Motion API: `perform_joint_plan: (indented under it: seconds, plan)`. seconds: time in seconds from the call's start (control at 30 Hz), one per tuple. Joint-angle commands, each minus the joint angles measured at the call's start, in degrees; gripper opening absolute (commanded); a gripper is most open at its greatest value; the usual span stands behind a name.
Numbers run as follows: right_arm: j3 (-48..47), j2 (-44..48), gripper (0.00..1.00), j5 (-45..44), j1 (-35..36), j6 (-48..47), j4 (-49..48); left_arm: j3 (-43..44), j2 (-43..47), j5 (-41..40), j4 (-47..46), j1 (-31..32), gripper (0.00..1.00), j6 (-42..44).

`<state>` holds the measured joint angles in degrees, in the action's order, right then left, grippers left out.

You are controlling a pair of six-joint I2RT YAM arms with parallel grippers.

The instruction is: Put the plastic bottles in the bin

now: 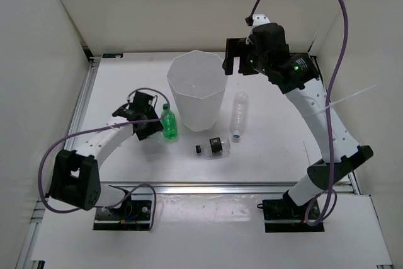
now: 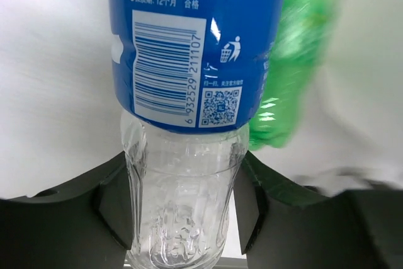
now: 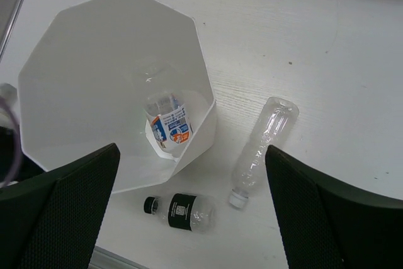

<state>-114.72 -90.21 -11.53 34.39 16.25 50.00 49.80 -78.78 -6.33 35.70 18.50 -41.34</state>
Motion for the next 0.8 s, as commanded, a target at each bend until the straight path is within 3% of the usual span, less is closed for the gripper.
perform_joint_plan:
  seconds: [0.0, 0.13, 0.3, 0.5, 0.67, 0.77]
  plan:
    - [2.72, 2.32, 1.0, -1.47, -1.25, 1.14, -0.69, 14.33, 7.14, -8.86, 9.37, 0.22, 0.56, -2.51]
    - [8.61, 3.55, 1.0, 2.54, -6.52, 6.06, 0.45, 32.77, 8.65, -11.68, 10.44, 0.22, 0.57, 1.59]
    - [15.48, 3.55, 1.0, 13.08, -15.57, 16.0, 0.46, 59.21, -2.39, -8.45, 10.44, 2.94, 0.58, 9.08]
    - [20.4, 0.74, 1.0, 19.61, -22.78, 20.22, -0.24, 71.21, -14.98, 3.5, 9.91, 8.55, 0.61, 10.05]
    - [22.78, -4.51, 1.0, 24.79, -25.16, 23.03, -2.98, 73.69, -20.97, 2.72, 9.91, 15.24, 0.62, 11.64]
    - [22.26, -8.21, 1.0, 24.8, -26.3, 23.56, -2.98, 69.93, -20.97, 1.24, 9.91, 17.79, 0.63, 11.64]
